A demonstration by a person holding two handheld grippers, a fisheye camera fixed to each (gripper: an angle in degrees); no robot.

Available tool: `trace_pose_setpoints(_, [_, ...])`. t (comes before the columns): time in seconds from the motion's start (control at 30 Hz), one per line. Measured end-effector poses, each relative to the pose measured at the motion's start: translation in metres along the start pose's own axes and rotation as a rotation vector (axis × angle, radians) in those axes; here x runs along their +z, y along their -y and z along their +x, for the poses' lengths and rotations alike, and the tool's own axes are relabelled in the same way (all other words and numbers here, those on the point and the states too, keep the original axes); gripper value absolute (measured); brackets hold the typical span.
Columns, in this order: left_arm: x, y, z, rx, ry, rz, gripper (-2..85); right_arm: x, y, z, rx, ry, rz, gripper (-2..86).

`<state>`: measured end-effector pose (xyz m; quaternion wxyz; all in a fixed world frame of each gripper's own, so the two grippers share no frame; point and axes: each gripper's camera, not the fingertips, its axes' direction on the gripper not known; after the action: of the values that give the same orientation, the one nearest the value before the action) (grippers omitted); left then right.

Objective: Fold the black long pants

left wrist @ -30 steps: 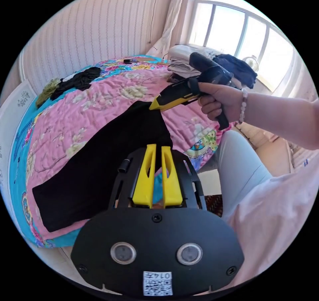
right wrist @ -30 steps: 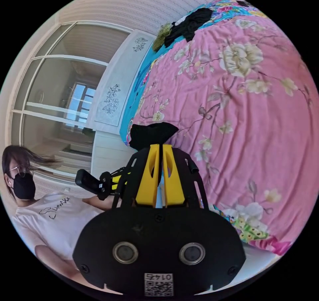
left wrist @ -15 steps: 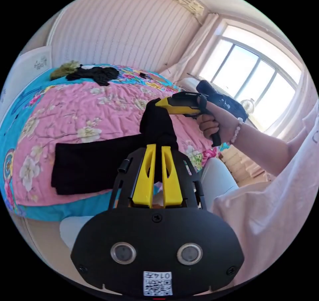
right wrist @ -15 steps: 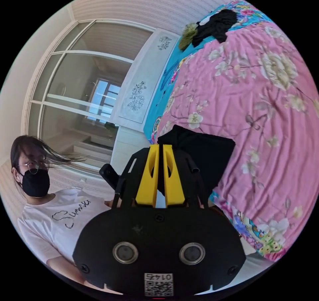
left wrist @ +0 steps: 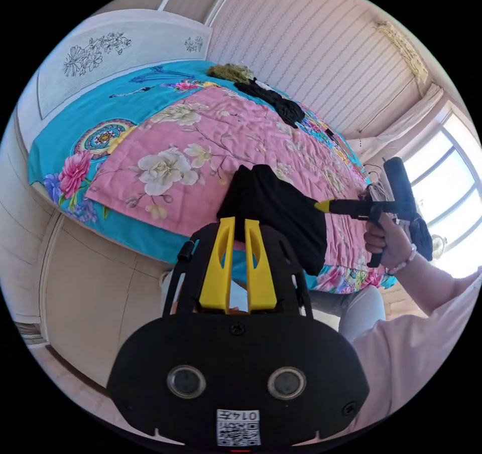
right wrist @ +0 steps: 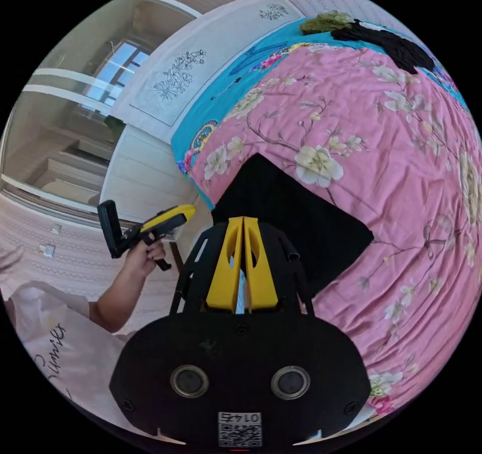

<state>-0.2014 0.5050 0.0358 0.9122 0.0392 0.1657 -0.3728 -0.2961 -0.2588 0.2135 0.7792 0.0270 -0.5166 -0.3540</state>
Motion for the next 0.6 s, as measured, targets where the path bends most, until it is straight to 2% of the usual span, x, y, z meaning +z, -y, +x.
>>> trace_pose_setpoints(0.17, [0.055,0.02,0.038,0.134,-0.011,-0.075,1.0,0.023,-0.039,0.001,0.081,-0.078,-0.164,0.0])
trace_pose_setpoints(0.23, [0.083,0.026,0.045,0.188,0.127,-0.15,-0.3,0.004,-0.048,-0.004,0.107,-0.069,-0.034,0.4])
trace_pose_setpoints(0.3, [0.086,0.035,0.044,0.203,0.074,-0.155,-0.6,-0.036,-0.059,-0.016,0.103,-0.127,0.184,1.5])
trace_pose_setpoints(0.43, [0.068,0.046,0.042,0.209,0.135,-0.021,0.5,-0.068,-0.067,-0.002,0.204,-0.18,0.206,9.0])
trace_pose_setpoints(0.5, [0.073,0.054,0.036,0.178,0.098,0.034,9.8,-0.074,-0.07,0.007,0.273,-0.159,0.166,12.9])
trace_pose_setpoints(0.6, [0.105,0.068,0.036,0.122,-0.002,-0.019,15.9,-0.072,-0.072,-0.001,0.258,-0.105,0.128,13.6])
